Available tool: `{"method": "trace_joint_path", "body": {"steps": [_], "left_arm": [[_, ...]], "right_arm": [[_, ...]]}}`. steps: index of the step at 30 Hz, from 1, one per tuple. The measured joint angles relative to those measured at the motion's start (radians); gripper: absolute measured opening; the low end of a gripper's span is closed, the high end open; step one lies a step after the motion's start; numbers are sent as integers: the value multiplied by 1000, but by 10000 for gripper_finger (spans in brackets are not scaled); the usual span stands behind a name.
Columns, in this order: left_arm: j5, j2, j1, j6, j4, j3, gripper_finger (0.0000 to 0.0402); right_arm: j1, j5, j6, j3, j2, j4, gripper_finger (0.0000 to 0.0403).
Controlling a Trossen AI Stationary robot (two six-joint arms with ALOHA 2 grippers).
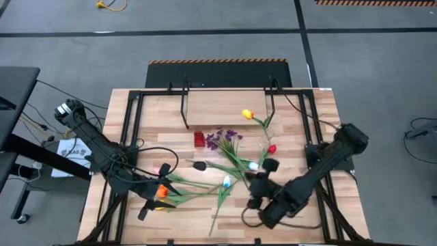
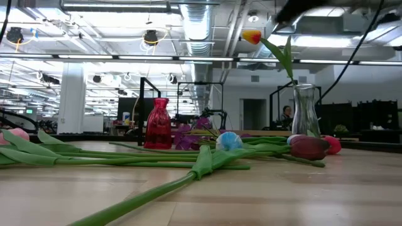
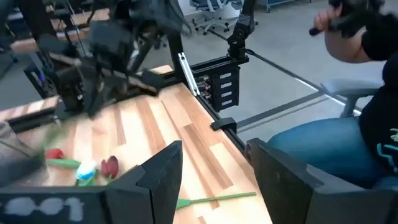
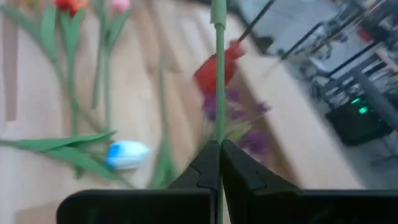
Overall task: Pick and place flowers into a vace then onto a shelf
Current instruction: Put the right black flower into the transparent vase
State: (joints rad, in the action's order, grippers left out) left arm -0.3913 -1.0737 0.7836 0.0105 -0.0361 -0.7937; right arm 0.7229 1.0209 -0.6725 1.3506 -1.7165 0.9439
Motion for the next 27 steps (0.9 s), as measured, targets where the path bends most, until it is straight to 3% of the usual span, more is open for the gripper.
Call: {"method": "trace_joint_path", "body": {"steps": [3,6,12,16,19,23,27], "left_arm": [[-42,-6,-12,41,-64,0,182],[-108,-6,-34,65,-115,0,182],[-197,-6,-119,90,-240,0,182],[-85,-27,-205,134,-353,0,182],[18,-49,-265,155,-441,0,182],[119,-60,-323,167,-466,0,182],[152,-59,-357,107,-435,0,182]], "right_arm": [[11,38,41,0,112,14,1],[31,32,180,0,221,-62,0],[69,-124,585,-7,379,-386,0],[46,-260,838,-109,444,-726,0],[0,-316,940,-221,466,-959,0],[-86,-391,971,-384,455,-1282,0],[-164,-451,956,-520,406,-1569,0]]}}
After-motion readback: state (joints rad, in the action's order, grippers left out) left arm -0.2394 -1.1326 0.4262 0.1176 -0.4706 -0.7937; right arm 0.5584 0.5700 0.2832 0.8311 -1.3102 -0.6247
